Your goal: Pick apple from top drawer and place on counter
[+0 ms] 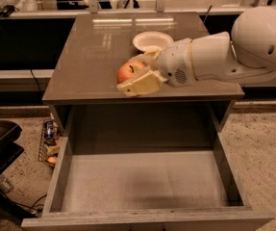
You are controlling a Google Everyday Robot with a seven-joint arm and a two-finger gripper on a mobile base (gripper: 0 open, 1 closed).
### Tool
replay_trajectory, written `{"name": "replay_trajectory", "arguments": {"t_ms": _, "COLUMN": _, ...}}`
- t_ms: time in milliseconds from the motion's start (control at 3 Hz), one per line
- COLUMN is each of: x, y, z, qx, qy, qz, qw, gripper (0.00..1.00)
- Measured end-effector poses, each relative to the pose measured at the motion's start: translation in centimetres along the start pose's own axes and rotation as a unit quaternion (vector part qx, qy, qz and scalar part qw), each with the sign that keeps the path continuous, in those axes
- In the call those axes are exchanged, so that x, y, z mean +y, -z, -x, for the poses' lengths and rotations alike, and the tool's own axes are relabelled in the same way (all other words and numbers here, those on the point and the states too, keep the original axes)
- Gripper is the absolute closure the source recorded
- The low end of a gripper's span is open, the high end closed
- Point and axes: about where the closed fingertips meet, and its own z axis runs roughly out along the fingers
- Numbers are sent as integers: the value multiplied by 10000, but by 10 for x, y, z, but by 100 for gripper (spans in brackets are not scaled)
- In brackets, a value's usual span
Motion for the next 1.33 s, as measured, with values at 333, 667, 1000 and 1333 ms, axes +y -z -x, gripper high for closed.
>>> {"name": "replay_trajectory", "arguments": {"t_ms": 333, "x": -68, "y": -31, "z": 8, "qx": -136, "qy": -348, "qz": -303, "qw": 9988, "gripper": 100}}
{"name": "replay_trajectory", "arguments": {"t_ms": 667, "x": -128, "y": -64, "z": 11, "qx": -65, "qy": -757, "qz": -696, "qw": 9947, "gripper": 100}}
{"name": "replay_trajectory", "arguments": {"t_ms": 1000, "x": -159, "y": -97, "z": 10, "qx": -16, "qy": -1068, "qz": -960, "qw": 9896, "gripper": 100}}
{"name": "replay_trajectory", "arguments": {"t_ms": 1333, "x": -162, "y": -131, "z": 11, "qx": -147, "qy": -1194, "qz": -1058, "qw": 9871, "gripper": 100}}
